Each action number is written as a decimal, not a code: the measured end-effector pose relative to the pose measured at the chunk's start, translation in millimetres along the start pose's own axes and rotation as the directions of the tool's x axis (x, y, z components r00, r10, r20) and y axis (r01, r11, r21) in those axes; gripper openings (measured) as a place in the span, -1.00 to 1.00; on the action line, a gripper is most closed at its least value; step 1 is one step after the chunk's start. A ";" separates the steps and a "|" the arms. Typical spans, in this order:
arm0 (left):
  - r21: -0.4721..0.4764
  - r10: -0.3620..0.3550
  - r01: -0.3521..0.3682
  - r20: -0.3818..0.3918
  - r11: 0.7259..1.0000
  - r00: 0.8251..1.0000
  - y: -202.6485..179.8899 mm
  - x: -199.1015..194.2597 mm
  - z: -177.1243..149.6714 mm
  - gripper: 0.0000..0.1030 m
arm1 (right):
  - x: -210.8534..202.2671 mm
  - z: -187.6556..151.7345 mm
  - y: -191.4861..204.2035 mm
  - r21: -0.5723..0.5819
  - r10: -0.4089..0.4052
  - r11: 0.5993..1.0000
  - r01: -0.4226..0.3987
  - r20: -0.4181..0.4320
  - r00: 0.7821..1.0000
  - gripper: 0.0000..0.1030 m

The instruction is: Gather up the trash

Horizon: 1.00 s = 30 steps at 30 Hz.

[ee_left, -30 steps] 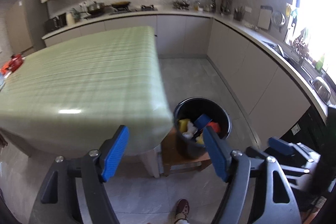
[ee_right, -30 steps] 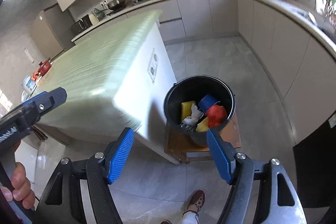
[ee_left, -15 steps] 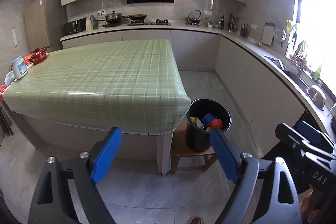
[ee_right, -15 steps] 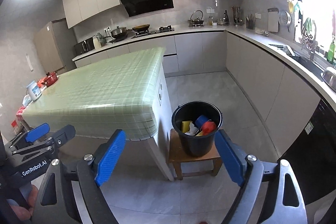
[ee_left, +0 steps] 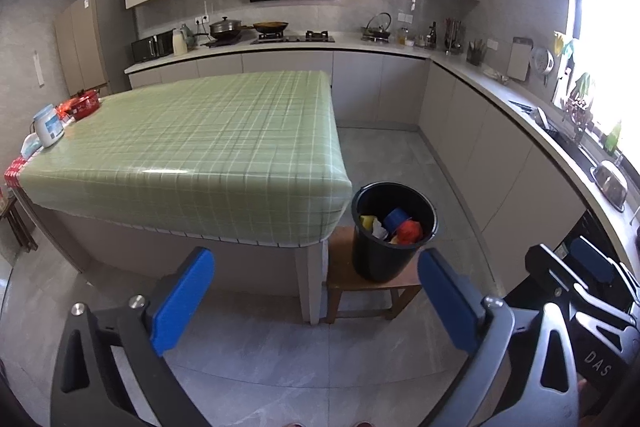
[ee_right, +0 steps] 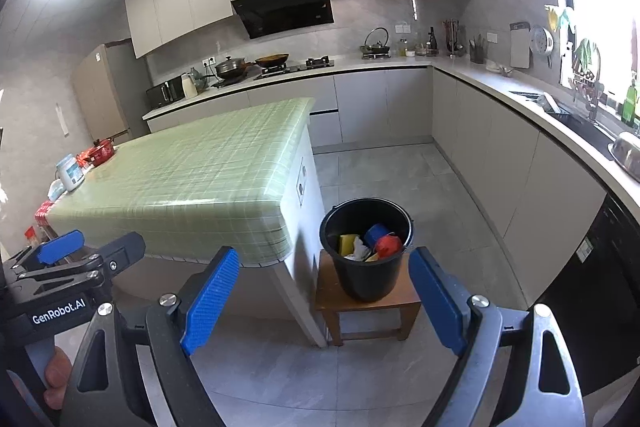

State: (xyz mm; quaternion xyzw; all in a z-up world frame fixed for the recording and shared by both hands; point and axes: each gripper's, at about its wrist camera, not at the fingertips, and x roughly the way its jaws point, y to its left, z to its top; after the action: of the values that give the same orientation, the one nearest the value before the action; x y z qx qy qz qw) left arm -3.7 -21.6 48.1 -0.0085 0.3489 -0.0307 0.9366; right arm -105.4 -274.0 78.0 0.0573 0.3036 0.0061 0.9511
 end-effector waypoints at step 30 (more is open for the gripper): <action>0.005 0.038 -0.038 0.042 0.999 0.998 -26.3 -18.2 -2.2 0.99 | -8.4 0.8 -16.7 -0.005 -0.014 1.000 0.014 0.012 1.000 0.72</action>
State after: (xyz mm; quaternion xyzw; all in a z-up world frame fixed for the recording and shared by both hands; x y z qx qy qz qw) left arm -20.2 -46.6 59.4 0.0003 0.3293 -0.0137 0.9441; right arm -112.2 -291.1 81.7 0.0530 0.2985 -0.0001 0.9529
